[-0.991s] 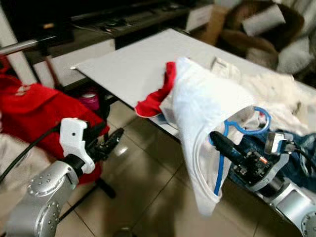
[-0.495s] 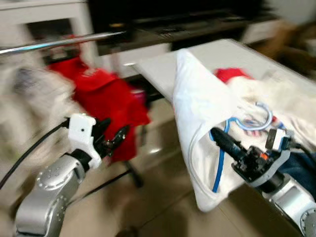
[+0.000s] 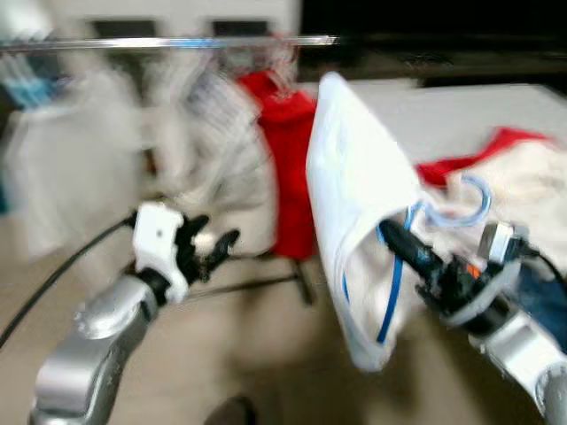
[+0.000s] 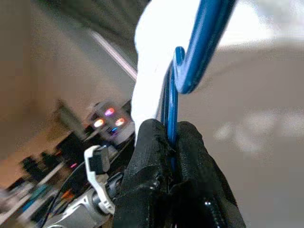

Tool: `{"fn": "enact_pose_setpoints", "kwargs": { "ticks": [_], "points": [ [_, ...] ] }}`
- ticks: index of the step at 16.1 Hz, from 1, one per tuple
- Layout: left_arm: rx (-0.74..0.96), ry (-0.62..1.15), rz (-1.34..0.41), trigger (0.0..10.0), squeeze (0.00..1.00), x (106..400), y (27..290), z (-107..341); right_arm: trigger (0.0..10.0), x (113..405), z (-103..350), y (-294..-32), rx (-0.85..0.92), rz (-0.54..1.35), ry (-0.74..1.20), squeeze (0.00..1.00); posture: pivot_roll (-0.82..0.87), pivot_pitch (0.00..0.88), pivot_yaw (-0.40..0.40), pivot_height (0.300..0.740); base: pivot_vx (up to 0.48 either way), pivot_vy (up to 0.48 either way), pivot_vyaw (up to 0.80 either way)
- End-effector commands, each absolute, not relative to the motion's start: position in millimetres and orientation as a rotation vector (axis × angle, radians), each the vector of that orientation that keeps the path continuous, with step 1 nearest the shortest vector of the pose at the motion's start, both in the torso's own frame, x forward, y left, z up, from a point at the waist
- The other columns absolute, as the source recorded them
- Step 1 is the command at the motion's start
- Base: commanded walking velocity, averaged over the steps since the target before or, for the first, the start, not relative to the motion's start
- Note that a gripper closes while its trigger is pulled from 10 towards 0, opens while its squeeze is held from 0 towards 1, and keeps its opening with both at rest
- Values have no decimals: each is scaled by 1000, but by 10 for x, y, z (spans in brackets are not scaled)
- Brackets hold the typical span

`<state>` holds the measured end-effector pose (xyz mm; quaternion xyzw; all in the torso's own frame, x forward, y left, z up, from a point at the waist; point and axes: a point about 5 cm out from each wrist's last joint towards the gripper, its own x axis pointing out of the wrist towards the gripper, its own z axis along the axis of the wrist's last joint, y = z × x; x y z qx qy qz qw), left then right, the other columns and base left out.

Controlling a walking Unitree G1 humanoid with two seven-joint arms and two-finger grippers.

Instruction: Hang hanger

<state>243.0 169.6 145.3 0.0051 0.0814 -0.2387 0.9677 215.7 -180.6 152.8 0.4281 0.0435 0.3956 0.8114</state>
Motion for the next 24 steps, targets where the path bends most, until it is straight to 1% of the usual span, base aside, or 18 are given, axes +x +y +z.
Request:
{"fn": "enact_pose_setpoints", "kwargs": {
  "ticks": [1, 3, 5, 6, 8, 9, 10, 11, 12, 14, 16, 17, 18, 19, 20, 21, 22, 24],
  "points": [
    [35, 146, -500, 10000, 0, 2478, 1660, 1505, 10000, 2173, 1589, -1832, 890, 850, 66, 0, -83, 21, -42, 740, -247, 0, 788],
    [49, 157, -503, 10000, 0, 2453, 1658, 1479, 10000, 2180, 1580, -1835, 879, 850, 69, 0, -85, 10, -51, 740, 0, 0, 788],
    [64, 174, -451, 10000, 0, 2455, 1722, 1425, 10000, 2203, 1575, -1833, 867, 834, 74, 0, -86, 0, -61, 740, 0, 0, 788],
    [63, 168, -442, 10000, 0, 2479, 1726, 1432, 10000, 2251, 1590, -1824, 846, 816, 69, 0, -86, 0, -61, 740, 0, 0, 794],
    [85, 178, -415, 10000, 0, 2534, 1736, 1419, 10000, 2386, 1517, -1734, 760, 726, 106, 0, -81, 2, -53, 740, 0, 0, 0],
    [113, 202, -417, 10000, 0, 2496, 1742, 1369, 10000, 2482, 1469, -1639, 634, 675, 130, 0, -81, 0, -61, 740, 0, 0, 0],
    [124, 208, -420, 10000, 0, 2471, 1754, 1344, 10000, 2492, 1464, -1612, 589, 674, 135, 0, -81, 0, -61, 740, 0, 0, 0],
    [146, 239, -386, 10000, 0, 2474, 1803, 1284, 10000, 2525, 1418, -1551, 473, 666, 182, 0, -84, 0, -68, 740, 0, 0, 0],
    [179, 262, -370, 10000, 0, 2486, 1823, 1242, 10000, 2556, 1390, -1487, 373, 670, 214, 0, -85, 0, -71, 740, 0, 0, 0],
    [191, 264, -375, 10000, 0, 2530, 1790, 1239, 10000, 2629, 1369, -1362, 216, 703, 244, 0, -84, 0, -64, 740, 0, 0, 0],
    [215, 255, -450, 10000, 0, 2500, 1696, 1246, 10000, 2718, 1385, -1266, 106, 753, 237, 0, -78, 0, -75, 740, 0, 0, 0],
    [213, 252, -462, 10000, 0, 2492, 1692, 1247, 10000, 2732, 1386, -1251, 90, 764, 236, 0, -77, 0, -86, 740, 0, 0, 0],
    [224, 233, -470, 10000, 0, 2485, 1763, 1273, 10000, 2773, 1393, -1218, 4, 802, 237, 0, -77, 0, -108, 740, 0, 0, 0],
    [253, 219, -489, 10000, 486, 2495, 1808, 1316, 10000, 2801, 1404, -1212, -42, 817, 239, 0, -72, 0, -119, 740, 0, 0, 0],
    [308, 183, -528, 10000, 1000, 2557, 1959, 1493, 10000, 2844, 1477, -1198, -80, 877, 228, 0, -58, 0, -130, 740, 0, 0, 0],
    [338, 170, -537, 10000, 1000, 2579, 2023, 1562, 10000, 2860, 1501, -1195, -100, 903, 224, 0, -58, 0, -130, 740, 0, 0, 0],
    [391, 169, -536, 10000, 1000, 2604, 2173, 1650, 10000, 2875, 1544, -1208, -130, 953, 218, 0, -54, 0, -125, 740, 0, 0, 0],
    [444, 157, -454, 10000, 1000, 2639, 2514, 1760, 10000, 2852, 1665, -1258, -126, 1059, 189, 0, -48, 0, -120, 740, 0, 0, 0]
  ]
}}
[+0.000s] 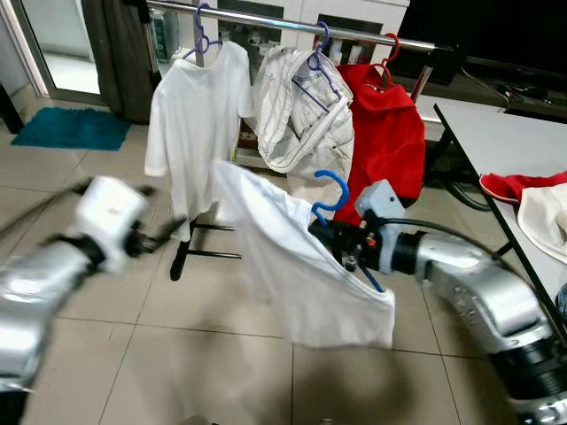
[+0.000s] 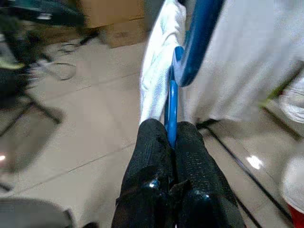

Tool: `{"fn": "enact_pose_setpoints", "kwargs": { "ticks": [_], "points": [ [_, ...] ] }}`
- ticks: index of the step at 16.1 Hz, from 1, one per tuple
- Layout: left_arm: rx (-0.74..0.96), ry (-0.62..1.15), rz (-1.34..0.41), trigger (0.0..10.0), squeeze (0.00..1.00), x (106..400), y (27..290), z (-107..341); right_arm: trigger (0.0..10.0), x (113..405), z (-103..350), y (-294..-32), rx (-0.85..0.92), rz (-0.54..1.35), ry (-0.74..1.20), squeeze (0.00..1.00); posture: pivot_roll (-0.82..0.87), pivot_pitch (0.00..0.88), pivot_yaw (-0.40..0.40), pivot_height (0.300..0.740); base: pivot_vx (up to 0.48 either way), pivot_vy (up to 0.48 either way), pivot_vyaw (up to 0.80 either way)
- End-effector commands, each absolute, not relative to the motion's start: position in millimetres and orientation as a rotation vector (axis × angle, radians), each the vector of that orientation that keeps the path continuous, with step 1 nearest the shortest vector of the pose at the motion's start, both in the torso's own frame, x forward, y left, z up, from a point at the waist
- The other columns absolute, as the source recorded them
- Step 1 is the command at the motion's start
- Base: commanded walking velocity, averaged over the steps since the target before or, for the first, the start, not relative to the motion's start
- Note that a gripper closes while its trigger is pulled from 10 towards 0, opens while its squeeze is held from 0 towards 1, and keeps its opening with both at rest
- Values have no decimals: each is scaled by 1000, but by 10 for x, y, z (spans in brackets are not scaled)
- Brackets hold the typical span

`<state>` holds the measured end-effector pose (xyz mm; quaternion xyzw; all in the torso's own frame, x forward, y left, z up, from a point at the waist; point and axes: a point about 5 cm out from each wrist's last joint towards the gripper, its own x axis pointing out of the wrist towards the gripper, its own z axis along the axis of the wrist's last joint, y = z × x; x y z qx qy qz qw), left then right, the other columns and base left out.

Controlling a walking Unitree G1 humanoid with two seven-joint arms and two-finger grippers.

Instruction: Hang hanger

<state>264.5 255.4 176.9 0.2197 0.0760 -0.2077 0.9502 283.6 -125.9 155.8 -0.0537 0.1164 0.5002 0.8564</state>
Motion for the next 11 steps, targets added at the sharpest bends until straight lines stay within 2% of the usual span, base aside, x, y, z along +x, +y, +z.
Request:
{"fn": "enact_pose_setpoints", "kwargs": {
  "ticks": [1, 2, 3, 4, 5, 7, 11],
  "points": [
    [447, 136, -374, 10000, 1000, 2673, 2664, 1812, 10000, 2825, 1728, -1293, -104, 1103, 176, 0, -48, 0, -120, 740, 0, 0, 0],
    [444, 128, -349, 10000, 1000, 2690, 2704, 1827, 10000, 2820, 1742, -1303, -99, 1117, 173, 0, -51, 0, -116, 740, 0, 0, 0],
    [319, 88, -359, 10000, 788, 2767, 2717, 1839, 10000, 2777, 1830, -1323, -50, 1171, 148, 0, -55, 0, -110, 740, 0, 0, 0],
    [271, 83, -386, 10000, 47, 2780, 2692, 1824, 10000, 2759, 1856, -1324, -33, 1187, 138, 0, -55, 0, -110, 740, 0, 0, 0],
    [210, 76, -459, 10000, 0, 2801, 2614, 1792, 10000, 2733, 1886, -1324, -7, 1211, 122, 0, -54, 0, -100, 740, 0, 0, 0],
    [107, 116, -668, 10000, 0, 2771, 2379, 1677, 10000, 2677, 1896, -1312, 13, 1243, 110, 0, -59, 0, -94, 740, 0, 0, 0],
    [103, 162, -690, 10000, 0, 2854, 2374, 1538, 10000, 2596, 1933, -1291, 42, 1289, 91, 0, -68, 0, -78, 740, 0, 0, 0]
  ]
}}
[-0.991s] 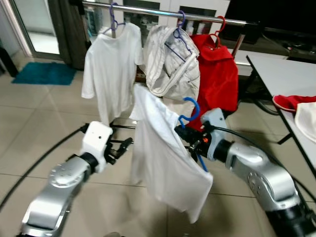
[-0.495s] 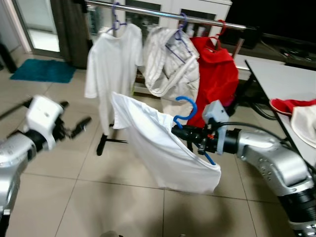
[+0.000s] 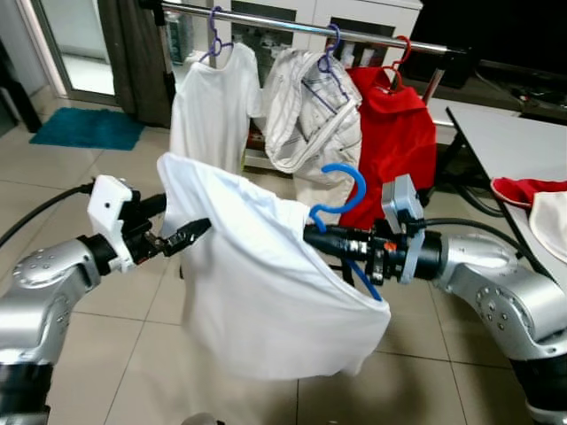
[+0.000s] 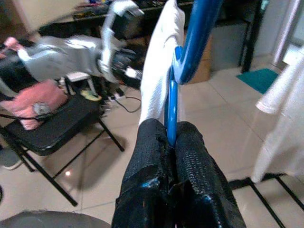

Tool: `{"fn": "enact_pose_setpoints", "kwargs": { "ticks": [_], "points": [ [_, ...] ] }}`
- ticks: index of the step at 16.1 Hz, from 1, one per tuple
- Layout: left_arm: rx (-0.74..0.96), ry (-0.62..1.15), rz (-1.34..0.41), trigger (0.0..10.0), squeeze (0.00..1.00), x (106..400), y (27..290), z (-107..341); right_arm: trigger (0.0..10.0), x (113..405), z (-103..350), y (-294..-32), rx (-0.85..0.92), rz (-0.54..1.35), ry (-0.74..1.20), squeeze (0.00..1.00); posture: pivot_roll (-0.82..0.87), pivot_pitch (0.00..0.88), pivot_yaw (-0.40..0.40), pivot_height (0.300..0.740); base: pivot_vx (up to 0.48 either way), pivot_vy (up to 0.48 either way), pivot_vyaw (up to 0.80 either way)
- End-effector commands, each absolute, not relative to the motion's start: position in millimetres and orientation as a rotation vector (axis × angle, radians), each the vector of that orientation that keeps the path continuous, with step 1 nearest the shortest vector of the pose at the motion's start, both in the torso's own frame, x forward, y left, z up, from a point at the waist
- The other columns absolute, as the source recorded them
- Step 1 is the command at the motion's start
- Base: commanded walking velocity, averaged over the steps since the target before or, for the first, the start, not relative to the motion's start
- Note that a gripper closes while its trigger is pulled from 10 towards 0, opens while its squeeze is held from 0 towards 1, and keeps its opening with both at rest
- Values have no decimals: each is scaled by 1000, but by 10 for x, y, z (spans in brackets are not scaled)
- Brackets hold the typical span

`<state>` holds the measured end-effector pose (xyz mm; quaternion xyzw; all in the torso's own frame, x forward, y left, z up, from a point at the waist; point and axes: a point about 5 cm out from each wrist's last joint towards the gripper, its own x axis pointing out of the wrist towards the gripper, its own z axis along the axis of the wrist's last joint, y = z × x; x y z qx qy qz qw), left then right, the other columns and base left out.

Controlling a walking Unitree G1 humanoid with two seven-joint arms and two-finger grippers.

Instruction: Hang hanger

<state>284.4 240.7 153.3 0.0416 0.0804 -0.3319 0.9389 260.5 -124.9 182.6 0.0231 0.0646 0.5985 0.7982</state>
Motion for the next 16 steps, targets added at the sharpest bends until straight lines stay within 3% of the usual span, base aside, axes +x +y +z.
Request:
{"fn": "enact_pose_setpoints", "kwargs": {
  "ticks": [1, 2, 8, 16],
  "points": [
    [98, 146, -702, 9216, 0, 2896, 2378, 1555, 10000, 2582, 1942, -1286, 50, 1300, 88, 0, -68, 0, -78, 740, 0, 0, 0],
    [88, 123, -717, 0, 0, 2927, 2368, 1586, 10000, 2573, 1945, -1282, 53, 1306, 86, 0, -68, 0, -78, 740, 0, 0, 0],
    [67, 74, -746, 0, 0, 2923, 2272, 1575, 10000, 2564, 1925, -1289, 53, 1301, 86, 0, -66, 0, -58, 740, 0, 0, 0],
    [-1, 62, -662, 0, 0, 2793, 2408, 1542, 10000, 2510, 1891, -1305, 63, 1306, 101, 0, -77, 0, -62, 740, 0, 0, 0]
  ]
}}
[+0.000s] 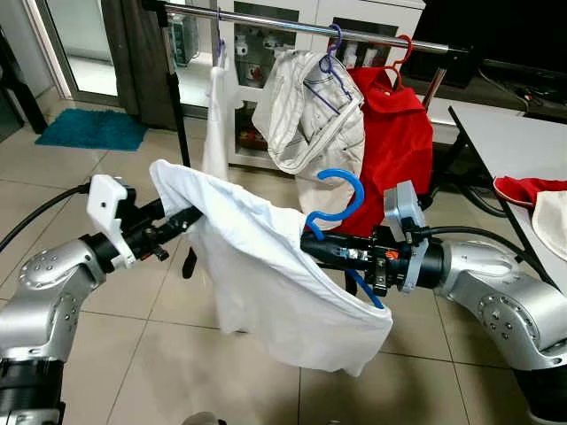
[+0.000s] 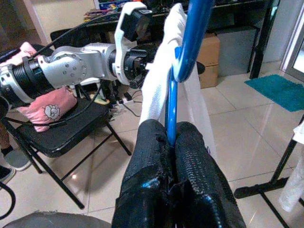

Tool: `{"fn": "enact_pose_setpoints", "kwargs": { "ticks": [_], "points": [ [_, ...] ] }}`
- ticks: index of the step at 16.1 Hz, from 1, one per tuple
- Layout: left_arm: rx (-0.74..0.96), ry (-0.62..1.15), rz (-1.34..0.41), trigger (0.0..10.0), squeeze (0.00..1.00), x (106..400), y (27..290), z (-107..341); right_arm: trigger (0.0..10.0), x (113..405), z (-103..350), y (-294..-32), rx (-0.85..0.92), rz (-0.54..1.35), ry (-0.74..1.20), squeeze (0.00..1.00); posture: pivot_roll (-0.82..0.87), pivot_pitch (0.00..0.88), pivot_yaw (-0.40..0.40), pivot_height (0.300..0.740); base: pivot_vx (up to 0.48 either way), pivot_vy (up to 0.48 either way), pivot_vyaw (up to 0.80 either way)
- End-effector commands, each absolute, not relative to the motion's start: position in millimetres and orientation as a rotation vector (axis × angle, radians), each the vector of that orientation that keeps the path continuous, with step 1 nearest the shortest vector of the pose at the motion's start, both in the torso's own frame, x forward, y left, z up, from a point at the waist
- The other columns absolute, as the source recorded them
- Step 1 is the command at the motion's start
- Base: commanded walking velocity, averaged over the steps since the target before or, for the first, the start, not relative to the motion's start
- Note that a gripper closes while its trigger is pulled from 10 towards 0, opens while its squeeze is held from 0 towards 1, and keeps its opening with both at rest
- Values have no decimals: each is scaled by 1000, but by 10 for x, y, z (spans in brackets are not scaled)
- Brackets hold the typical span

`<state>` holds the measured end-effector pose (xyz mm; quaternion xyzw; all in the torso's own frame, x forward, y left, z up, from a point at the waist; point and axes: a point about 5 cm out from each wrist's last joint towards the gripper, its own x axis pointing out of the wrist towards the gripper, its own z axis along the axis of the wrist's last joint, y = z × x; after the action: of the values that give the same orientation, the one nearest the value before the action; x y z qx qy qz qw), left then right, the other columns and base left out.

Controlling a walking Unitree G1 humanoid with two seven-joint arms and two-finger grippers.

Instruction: Hang hanger

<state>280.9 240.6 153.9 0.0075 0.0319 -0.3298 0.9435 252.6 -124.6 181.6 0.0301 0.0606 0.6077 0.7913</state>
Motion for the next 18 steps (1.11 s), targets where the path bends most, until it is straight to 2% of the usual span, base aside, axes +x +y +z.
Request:
{"fn": "enact_pose_setpoints", "kwargs": {
  "ticks": [1, 10, 15, 18],
  "points": [
    [-18, 56, -656, 0, 0, 2775, 2421, 1538, 10000, 2502, 1892, -1310, 64, 1306, 103, 0, -78, 0, -63, 740, 0, 0, 0],
    [-112, 27, -623, 0, 0, 2717, 2501, 1571, 10000, 2469, 1882, -1355, 88, 1289, 123, 0, -86, 0, -65, 740, 0, 0, 0],
    [-150, -10, -631, 0, 0, 2794, 2486, 1615, 10000, 2484, 1899, -1345, 94, 1280, 119, 0, -94, 2, -61, 740, 0, 0, 0],
    [-164, -76, -494, 0, 0, 2858, 2630, 1655, 10000, 2492, 1895, -1358, 90, 1248, 117, 0, -95, 11, -59, 740, 0, 0, 0]
  ]
}}
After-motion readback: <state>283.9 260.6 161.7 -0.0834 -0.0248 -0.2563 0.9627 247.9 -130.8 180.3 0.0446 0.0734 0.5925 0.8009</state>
